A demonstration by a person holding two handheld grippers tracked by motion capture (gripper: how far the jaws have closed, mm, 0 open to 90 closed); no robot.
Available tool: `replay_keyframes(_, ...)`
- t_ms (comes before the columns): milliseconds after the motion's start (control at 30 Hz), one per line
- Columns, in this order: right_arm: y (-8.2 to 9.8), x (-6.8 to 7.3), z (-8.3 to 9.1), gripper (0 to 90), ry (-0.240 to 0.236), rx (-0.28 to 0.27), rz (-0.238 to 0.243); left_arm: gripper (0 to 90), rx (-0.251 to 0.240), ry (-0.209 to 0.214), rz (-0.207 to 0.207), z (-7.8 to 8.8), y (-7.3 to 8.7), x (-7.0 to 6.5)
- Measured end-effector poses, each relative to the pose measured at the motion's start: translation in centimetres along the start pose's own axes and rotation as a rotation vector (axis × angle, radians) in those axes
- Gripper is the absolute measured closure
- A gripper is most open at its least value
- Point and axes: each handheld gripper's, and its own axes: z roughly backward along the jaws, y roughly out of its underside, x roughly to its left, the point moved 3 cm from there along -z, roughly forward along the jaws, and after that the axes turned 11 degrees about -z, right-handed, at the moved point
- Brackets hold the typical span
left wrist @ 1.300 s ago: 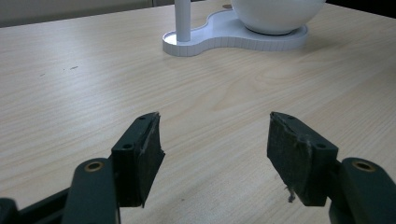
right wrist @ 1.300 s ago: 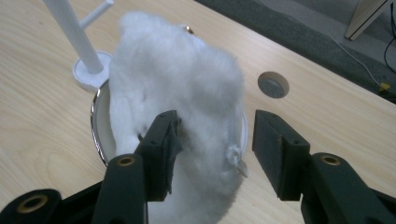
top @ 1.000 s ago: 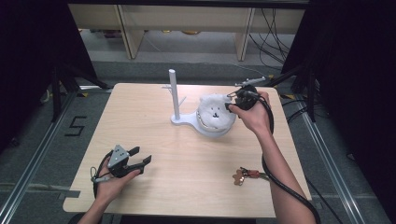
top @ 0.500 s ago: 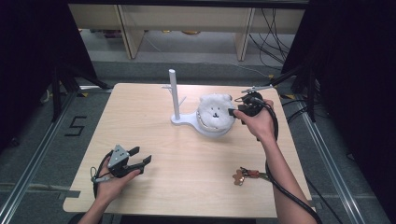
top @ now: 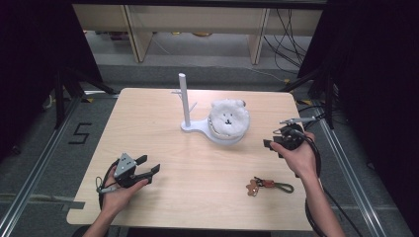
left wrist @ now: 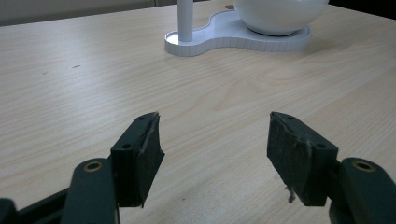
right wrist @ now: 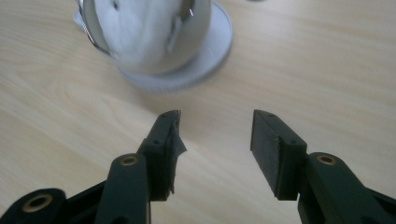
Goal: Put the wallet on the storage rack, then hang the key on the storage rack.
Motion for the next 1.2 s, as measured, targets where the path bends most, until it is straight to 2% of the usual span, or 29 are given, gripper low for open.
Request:
replay_keyframes(33,0.0,0.0,0.0,53.9,0.000,0.000,0.000,34.2,0.000,0.000,0.000,0.0,0.0,0.0)
replay_keyframes(67,1.3,-0.7,0.3,54.6,0.003,0.019,-0.027,34.1,0.003,-0.001,-0.001,0.0,0.0,0.0)
replay_keyframes(100,1.3,-0.7,0.3,54.6,0.003,0.019,-0.027,34.1,-0.006,0.003,0.001,-0.1,-0.1,0.1)
replay_keyframes(133,2.5,-1.3,0.6,55.1,0.001,0.049,-0.032,34.0,-0.002,-0.003,0.002,-0.1,-0.2,0.1)
replay_keyframes(200,3.6,-1.9,0.9,55.8,0.019,0.059,-0.040,33.9,0.000,-0.005,0.003,-0.1,-0.2,0.1)
replay_keyframes(233,3.6,-1.9,0.9,55.8,0.019,0.059,-0.040,33.9,0.000,-0.005,0.003,-0.1,-0.2,0.1)
replay_keyframes(267,4.5,-2.4,1.2,56.0,0.019,0.074,-0.051,33.9,-0.009,0.001,0.008,-0.2,-0.1,0.1)
replay_keyframes(367,5.3,-2.8,1.5,56.2,0.010,0.082,-0.064,33.9,-0.003,0.001,0.008,-0.3,0.0,0.2)
replay_keyframes(400,5.9,-3.1,1.7,56.5,0.021,0.084,-0.068,33.8,-0.004,-0.002,0.009,-0.3,0.0,0.2)
replay_keyframes(533,6.7,-3.4,2.0,56.6,0.008,0.097,-0.078,33.8,0.001,-0.005,0.006,-0.1,0.0,0.2)
replay_keyframes(633,7.0,-3.5,1.9,56.6,0.011,0.085,-0.074,33.8,0.001,-0.009,0.007,0.0,-0.1,0.2)
replay_keyframes(667,7.1,-3.0,2.0,56.6,0.006,0.091,-0.138,33.7,-0.010,-0.003,0.005,0.0,-0.1,0.1)
replay_keyframes(700,7.2,-3.1,1.9,56.6,0.004,0.081,-0.117,33.7,-0.004,-0.006,0.004,0.1,-0.1,0.1)
replay_keyframes(733,7.1,-3.4,2.0,56.6,-0.002,0.097,-0.080,33.7,-0.005,-0.005,0.004,0.1,-0.1,0.0)
replay_keyframes(833,7.2,-3.4,1.9,56.7,0.023,0.100,-0.074,33.7,-0.006,-0.007,0.003,0.2,-0.2,0.1)
replay_keyframes(867,7.3,-3.2,1.8,56.7,0.005,0.103,-0.090,33.7,-0.013,-0.004,0.007,0.1,-0.2,0.1)
replay_keyframes(900,7.3,-3.5,1.7,56.7,0.033,0.106,-0.070,33.7,-0.014,-0.006,0.008,0.1,-0.2,0.1)
replay_keyframes(933,7.4,-3.5,1.6,56.7,0.035,0.110,-0.075,33.6,-0.013,-0.007,0.008,0.1,-0.2,0.1)
replay_keyframes(967,7.5,-3.6,1.5,56.6,0.032,0.107,-0.058,33.6,-0.013,-0.007,0.008,0.1,-0.2,0.1)
replay_keyframes(1000,7.5,-3.3,1.6,56.6,-0.008,0.119,-0.076,33.6,-0.012,-0.008,0.008,0.2,-0.2,0.1)
replay_keyframes(1067,7.6,-3.4,1.4,56.2,0.013,0.124,-0.065,33.6,-0.013,-0.008,0.008,0.2,-0.2,0.1)
replay_keyframes(1133,7.8,-3.2,1.4,54.9,-0.008,0.135,-0.053,33.6,-0.011,-0.011,0.005,0.3,-0.3,0.1)
replay_keyframes(1167,7.9,-3.1,1.3,54.6,0.004,0.142,-0.064,33.5,-0.011,-0.011,0.005,0.3,-0.3,0.1)
replay_keyframes(1200,8.2,-2.8,1.3,54.0,0.025,0.156,-0.096,33.5,-0.017,-0.004,0.003,0.4,-0.4,0.0)
